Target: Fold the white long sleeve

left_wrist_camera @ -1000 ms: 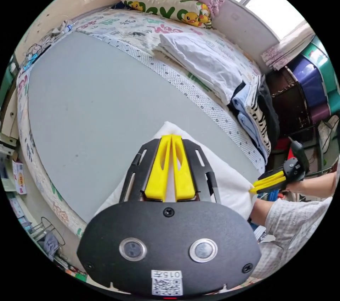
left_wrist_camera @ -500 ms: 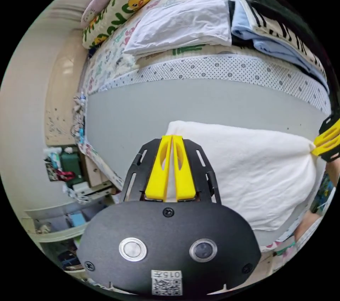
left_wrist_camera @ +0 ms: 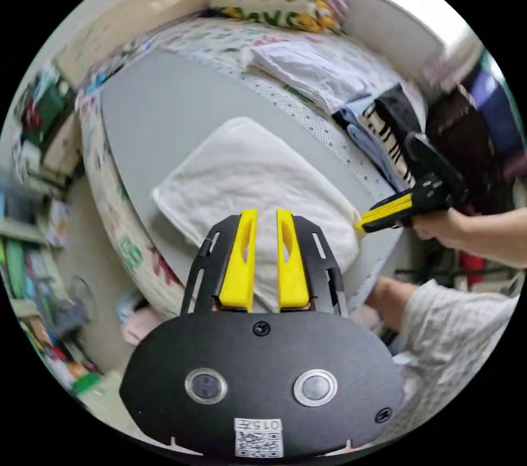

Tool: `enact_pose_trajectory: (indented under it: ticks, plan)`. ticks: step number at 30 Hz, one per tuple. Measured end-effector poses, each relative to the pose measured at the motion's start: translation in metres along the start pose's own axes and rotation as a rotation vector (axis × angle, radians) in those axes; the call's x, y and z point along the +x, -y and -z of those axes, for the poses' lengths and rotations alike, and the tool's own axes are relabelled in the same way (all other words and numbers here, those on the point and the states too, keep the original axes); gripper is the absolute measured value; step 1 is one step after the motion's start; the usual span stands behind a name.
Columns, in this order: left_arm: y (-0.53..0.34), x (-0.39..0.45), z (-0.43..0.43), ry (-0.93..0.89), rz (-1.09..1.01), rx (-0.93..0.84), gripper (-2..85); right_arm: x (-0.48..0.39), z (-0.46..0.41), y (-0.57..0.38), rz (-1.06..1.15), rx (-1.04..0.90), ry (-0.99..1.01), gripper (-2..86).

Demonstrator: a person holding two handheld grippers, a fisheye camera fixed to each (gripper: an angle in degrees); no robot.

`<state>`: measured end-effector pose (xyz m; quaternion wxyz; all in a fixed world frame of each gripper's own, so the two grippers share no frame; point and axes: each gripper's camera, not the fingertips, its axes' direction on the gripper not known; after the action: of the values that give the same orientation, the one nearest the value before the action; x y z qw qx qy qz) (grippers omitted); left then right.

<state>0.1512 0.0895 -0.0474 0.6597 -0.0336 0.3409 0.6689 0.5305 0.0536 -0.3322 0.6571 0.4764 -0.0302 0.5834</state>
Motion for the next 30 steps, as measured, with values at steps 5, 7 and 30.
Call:
enact_pose_trajectory:
  ticks: [5, 7, 30]
  plan:
    - [-0.179, -0.081, -0.06, -0.308, 0.625, -0.023, 8.3, -0.02, 0.006, -0.003, 0.001, -0.008, 0.005, 3.3]
    - [-0.21, -0.084, -0.085, -0.385, 0.696, -0.045, 8.8, -0.026, 0.009, -0.007, 0.001, 0.002, 0.008, 3.2]
    - [-0.375, -0.078, -0.246, -0.408, 0.751, -0.115, 6.8, -0.069, 0.101, -0.028, 0.067, 0.043, -0.025, 3.3]
